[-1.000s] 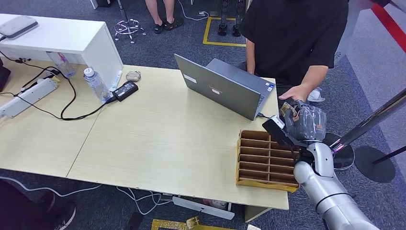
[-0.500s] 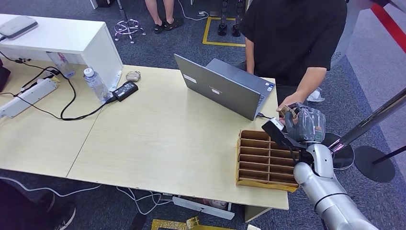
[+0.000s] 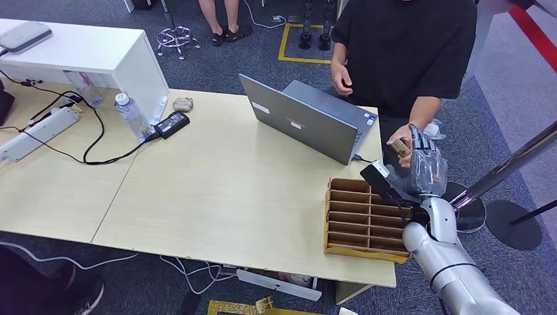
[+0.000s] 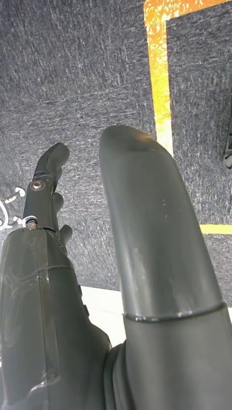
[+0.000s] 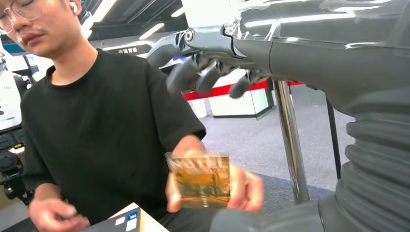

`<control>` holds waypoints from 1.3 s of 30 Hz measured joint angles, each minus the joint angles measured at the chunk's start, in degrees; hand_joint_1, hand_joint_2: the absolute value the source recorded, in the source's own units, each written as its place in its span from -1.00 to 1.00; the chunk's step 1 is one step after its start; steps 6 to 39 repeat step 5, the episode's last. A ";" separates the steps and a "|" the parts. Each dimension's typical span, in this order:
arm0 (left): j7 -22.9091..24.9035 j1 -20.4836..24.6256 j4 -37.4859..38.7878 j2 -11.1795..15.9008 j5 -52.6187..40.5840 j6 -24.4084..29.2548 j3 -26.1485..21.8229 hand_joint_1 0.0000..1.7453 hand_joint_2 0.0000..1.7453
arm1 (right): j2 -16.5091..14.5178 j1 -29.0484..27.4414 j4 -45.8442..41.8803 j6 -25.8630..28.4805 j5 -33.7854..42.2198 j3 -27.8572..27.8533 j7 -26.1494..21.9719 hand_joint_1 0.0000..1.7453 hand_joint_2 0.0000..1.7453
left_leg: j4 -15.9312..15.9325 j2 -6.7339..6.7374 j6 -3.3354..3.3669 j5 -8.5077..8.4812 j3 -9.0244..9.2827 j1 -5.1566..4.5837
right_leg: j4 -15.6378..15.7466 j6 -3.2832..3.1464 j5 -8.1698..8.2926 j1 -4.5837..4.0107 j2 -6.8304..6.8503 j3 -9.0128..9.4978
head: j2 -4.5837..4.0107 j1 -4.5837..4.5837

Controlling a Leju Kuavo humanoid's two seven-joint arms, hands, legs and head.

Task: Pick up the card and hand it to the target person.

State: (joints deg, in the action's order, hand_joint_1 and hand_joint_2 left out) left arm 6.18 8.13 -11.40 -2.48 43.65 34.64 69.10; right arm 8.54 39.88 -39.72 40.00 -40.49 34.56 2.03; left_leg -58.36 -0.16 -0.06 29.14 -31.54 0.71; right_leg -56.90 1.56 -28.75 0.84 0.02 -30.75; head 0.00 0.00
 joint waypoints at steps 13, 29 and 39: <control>1.84 0.07 0.14 -0.20 -0.84 -0.53 1.09 -1.00 -1.00 | -1.51 -5.36 -9.15 0.00 -5.60 -12.19 -3.71 -1.00 1.00 | 0.02 -0.06 -0.01 -0.01 0.02 0.01 | 0.03 -0.02 -0.01 -0.01 0.07 0.03 | 0.00 0.00; 1.84 0.07 0.14 -0.20 -0.84 -0.53 1.09 -1.00 -1.00 | -1.51 -5.36 -9.15 0.00 -5.60 -12.19 -3.71 -1.00 1.00 | 0.02 -0.06 -0.01 -0.01 0.02 0.01 | 0.03 -0.02 -0.01 -0.01 0.07 0.03 | 0.00 0.00; 1.84 0.07 0.14 -0.20 -0.84 -0.53 1.09 -1.00 -1.00 | -1.51 -5.36 -9.15 0.00 -5.60 -12.19 -3.71 -1.00 1.00 | 0.02 -0.06 -0.01 -0.01 0.02 0.01 | 0.03 -0.02 -0.01 -0.01 0.07 0.03 | 0.00 0.00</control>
